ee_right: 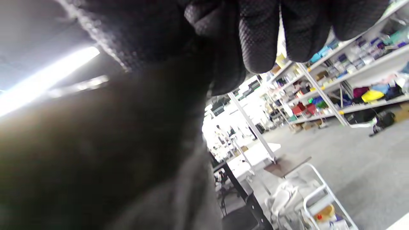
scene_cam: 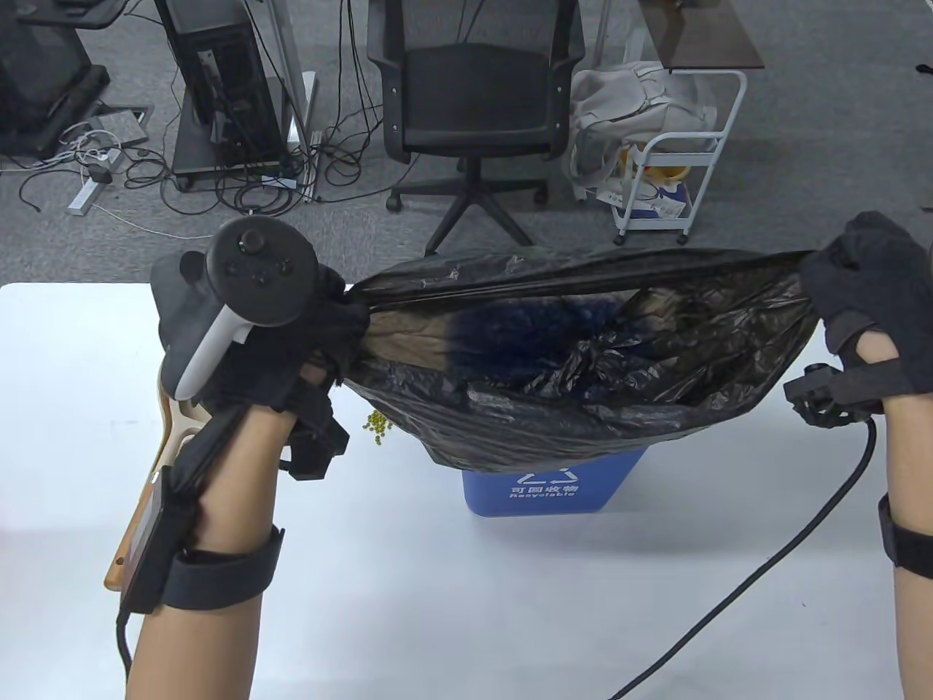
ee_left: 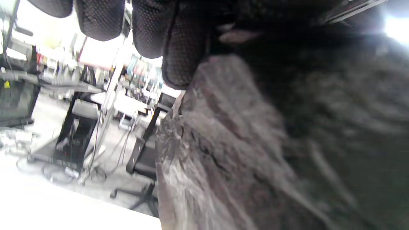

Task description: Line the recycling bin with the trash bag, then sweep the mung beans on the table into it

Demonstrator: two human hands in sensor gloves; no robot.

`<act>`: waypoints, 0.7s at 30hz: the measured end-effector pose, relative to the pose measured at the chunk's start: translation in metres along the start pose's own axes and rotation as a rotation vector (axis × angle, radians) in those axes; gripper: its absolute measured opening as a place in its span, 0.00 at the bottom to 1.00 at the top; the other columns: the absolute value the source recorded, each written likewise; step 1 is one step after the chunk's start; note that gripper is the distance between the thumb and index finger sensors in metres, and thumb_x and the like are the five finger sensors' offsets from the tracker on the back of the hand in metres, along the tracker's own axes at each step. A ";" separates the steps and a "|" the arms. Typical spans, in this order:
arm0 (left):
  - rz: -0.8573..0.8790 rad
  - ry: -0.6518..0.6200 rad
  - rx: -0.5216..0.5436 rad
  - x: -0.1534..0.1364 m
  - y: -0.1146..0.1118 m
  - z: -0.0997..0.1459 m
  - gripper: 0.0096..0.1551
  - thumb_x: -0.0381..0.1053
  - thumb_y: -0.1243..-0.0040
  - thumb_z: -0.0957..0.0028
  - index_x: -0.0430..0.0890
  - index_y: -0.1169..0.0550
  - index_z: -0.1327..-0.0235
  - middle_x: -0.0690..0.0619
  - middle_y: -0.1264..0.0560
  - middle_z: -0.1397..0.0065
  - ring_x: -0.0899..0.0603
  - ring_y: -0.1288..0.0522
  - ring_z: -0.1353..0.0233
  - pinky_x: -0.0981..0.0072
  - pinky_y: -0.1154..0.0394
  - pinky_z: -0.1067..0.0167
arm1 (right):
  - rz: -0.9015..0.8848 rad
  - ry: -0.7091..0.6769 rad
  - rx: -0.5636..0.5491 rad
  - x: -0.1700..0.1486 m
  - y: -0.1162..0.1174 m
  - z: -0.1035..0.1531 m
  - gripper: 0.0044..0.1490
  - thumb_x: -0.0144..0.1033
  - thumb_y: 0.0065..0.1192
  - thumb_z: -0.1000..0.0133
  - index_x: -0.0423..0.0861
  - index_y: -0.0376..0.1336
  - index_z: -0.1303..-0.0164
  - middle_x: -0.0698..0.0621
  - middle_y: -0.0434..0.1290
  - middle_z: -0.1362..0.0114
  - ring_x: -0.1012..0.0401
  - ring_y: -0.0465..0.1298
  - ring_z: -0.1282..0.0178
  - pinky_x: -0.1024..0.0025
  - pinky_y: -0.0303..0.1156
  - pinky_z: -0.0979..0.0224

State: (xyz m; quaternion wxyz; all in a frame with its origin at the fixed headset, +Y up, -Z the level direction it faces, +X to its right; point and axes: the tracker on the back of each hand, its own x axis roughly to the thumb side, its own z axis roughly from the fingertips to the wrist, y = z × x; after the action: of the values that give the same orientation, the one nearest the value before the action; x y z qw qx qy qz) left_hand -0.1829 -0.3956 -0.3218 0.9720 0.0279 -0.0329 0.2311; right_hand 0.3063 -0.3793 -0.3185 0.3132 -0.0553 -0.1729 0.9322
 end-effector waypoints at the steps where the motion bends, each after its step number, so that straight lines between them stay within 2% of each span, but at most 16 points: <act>1: 0.024 0.011 -0.002 -0.003 -0.002 -0.005 0.18 0.45 0.22 0.48 0.28 0.10 0.63 0.25 0.33 0.18 0.10 0.41 0.23 0.13 0.45 0.32 | -0.014 0.009 0.007 -0.002 0.001 -0.003 0.25 0.35 0.73 0.46 0.25 0.77 0.59 0.22 0.66 0.23 0.21 0.63 0.27 0.24 0.59 0.31; 6: -0.009 0.071 -0.020 -0.017 -0.026 -0.039 0.19 0.46 0.22 0.48 0.29 0.10 0.61 0.26 0.33 0.18 0.10 0.41 0.23 0.13 0.45 0.32 | 0.021 0.049 0.054 -0.014 0.024 -0.021 0.24 0.36 0.74 0.46 0.26 0.78 0.61 0.22 0.68 0.24 0.22 0.64 0.27 0.24 0.60 0.32; 11: -0.005 0.084 0.104 -0.029 -0.054 -0.066 0.18 0.46 0.24 0.48 0.31 0.10 0.59 0.26 0.32 0.19 0.11 0.39 0.23 0.14 0.43 0.33 | 0.083 0.085 0.064 -0.033 0.058 -0.038 0.24 0.37 0.74 0.47 0.27 0.78 0.61 0.23 0.68 0.25 0.23 0.65 0.28 0.25 0.61 0.32; 13: 0.038 0.078 0.145 -0.032 -0.058 -0.073 0.18 0.46 0.24 0.48 0.31 0.10 0.60 0.27 0.32 0.19 0.11 0.39 0.24 0.14 0.43 0.33 | 0.047 0.081 0.020 -0.039 0.065 -0.044 0.24 0.36 0.74 0.47 0.27 0.78 0.61 0.22 0.69 0.26 0.23 0.66 0.29 0.25 0.61 0.33; 15: 0.077 0.076 0.171 -0.033 -0.058 -0.077 0.19 0.45 0.24 0.48 0.30 0.10 0.59 0.26 0.32 0.19 0.11 0.39 0.24 0.14 0.43 0.33 | 0.017 0.095 0.025 -0.043 0.067 -0.049 0.25 0.36 0.74 0.47 0.26 0.78 0.61 0.22 0.69 0.26 0.23 0.66 0.29 0.25 0.61 0.33; 18: 0.021 0.087 0.084 -0.031 -0.058 -0.083 0.18 0.45 0.23 0.48 0.29 0.10 0.60 0.26 0.32 0.18 0.11 0.40 0.23 0.14 0.44 0.33 | 0.036 0.115 0.085 -0.047 0.072 -0.054 0.25 0.36 0.74 0.47 0.26 0.78 0.61 0.22 0.68 0.25 0.22 0.66 0.28 0.25 0.61 0.33; 21: -0.074 0.111 -0.069 -0.029 -0.061 -0.086 0.18 0.44 0.23 0.49 0.28 0.10 0.61 0.26 0.32 0.18 0.11 0.40 0.23 0.13 0.45 0.33 | 0.106 0.133 0.191 -0.050 0.082 -0.057 0.25 0.36 0.74 0.47 0.26 0.78 0.60 0.22 0.68 0.25 0.22 0.65 0.28 0.24 0.60 0.32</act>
State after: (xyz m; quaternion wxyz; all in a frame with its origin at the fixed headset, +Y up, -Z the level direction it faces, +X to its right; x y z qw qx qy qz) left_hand -0.1766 -0.4573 -0.4119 0.9806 -0.0172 0.0142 0.1947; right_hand 0.3122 -0.4545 -0.4009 0.2782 -0.0957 -0.0590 0.9539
